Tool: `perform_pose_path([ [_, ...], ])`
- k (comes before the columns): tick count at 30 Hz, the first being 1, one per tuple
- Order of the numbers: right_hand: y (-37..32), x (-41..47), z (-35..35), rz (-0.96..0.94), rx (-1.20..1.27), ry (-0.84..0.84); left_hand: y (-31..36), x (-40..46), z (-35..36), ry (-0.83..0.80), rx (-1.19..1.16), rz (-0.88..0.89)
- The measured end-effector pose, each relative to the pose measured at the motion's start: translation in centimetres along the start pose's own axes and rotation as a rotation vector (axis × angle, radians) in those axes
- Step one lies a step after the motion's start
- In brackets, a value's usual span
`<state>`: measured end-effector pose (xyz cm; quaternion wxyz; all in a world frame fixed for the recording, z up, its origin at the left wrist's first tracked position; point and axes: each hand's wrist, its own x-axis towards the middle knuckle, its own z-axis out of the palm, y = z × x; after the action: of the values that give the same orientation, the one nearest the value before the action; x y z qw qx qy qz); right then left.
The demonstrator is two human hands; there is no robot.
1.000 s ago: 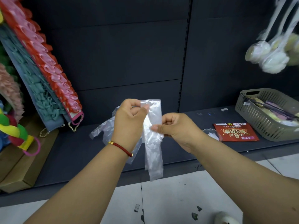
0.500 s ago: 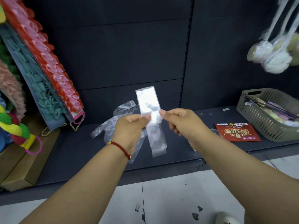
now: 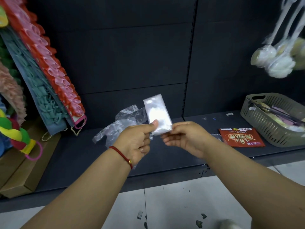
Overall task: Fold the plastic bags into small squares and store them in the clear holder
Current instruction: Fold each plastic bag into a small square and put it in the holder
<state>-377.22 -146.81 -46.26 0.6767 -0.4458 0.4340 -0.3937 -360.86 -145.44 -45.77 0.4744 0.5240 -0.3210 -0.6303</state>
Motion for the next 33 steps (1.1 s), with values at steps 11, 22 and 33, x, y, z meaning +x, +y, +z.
perform_pose_path([
  [11, 0.4, 0.1, 0.0, -0.205, -0.190, 0.036, -1.2, -0.3, 0.2, 0.013, 0.303, 0.129],
  [22, -0.1, 0.1, -0.4, -0.312, -0.437, 0.049, 0.2, -0.5, 0.1, -0.077, 0.110, -0.135],
  [33, -0.4, -0.1, -0.3, -0.249, -0.436, 0.181, -0.8, -0.6, 1.2, 0.091, 0.131, 0.224],
])
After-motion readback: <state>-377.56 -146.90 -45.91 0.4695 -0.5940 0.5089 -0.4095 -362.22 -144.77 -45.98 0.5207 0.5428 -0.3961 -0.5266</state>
